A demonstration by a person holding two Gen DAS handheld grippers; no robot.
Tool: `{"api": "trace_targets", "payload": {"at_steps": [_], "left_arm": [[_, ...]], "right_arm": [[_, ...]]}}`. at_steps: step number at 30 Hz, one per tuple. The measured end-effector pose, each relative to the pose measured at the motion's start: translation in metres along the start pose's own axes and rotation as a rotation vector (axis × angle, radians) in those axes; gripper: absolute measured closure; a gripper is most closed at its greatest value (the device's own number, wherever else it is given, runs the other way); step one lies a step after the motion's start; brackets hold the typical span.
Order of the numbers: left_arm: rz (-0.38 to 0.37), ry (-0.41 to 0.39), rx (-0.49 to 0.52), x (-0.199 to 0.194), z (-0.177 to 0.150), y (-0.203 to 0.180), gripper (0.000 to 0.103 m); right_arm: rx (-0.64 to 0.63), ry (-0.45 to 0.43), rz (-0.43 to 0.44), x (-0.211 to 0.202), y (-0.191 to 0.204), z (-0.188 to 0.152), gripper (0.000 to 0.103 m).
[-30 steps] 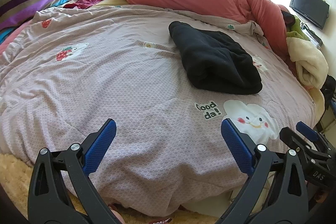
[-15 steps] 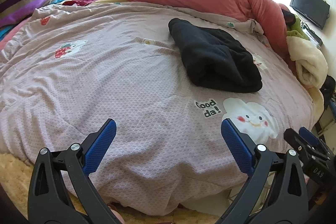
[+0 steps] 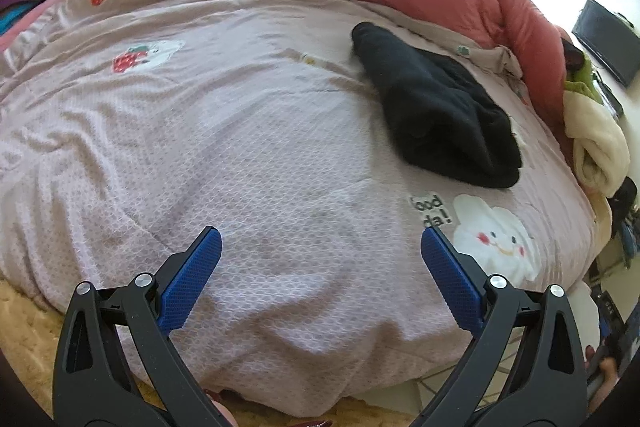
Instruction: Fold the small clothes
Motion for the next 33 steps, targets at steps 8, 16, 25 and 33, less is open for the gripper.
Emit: {"api": "trace_targets", "payload": {"at_steps": [8,16,25,33], "left_arm": [[0.021,-0.025,-0.040,-0.004,0.006,0.011,0.009],[0.047,-0.048,-0.111,-0.005,0.030,0.033,0.009],[0.269,-0.205,-0.251,-0.018,0.136,0.135,0.009],[0.422,-0.189,-0.282,0.006,0.216,0.212,0.009]], "right_arm": [[0.233,0.157,-0.160,0.088,-0.090,0.005,0.004],[0.229,0.144,-0.166,0.087,-0.088,-0.002,0.004],[0.251,0.149,-0.178,0.102,-0.106,0.015,0.004],[0.272,0.153,-0.195,0.133,-0.131,0.040,0.004]]}}
Point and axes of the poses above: each gripper's, at about its wrist camera, not at the fingertips, and x roughly the way its jaws point, y to its left, z to its top, the point moved 4 cm from there along x, roughly the way its jaws point, and after that the axes turned 14 degrees about -x, right-handed, at the moved point
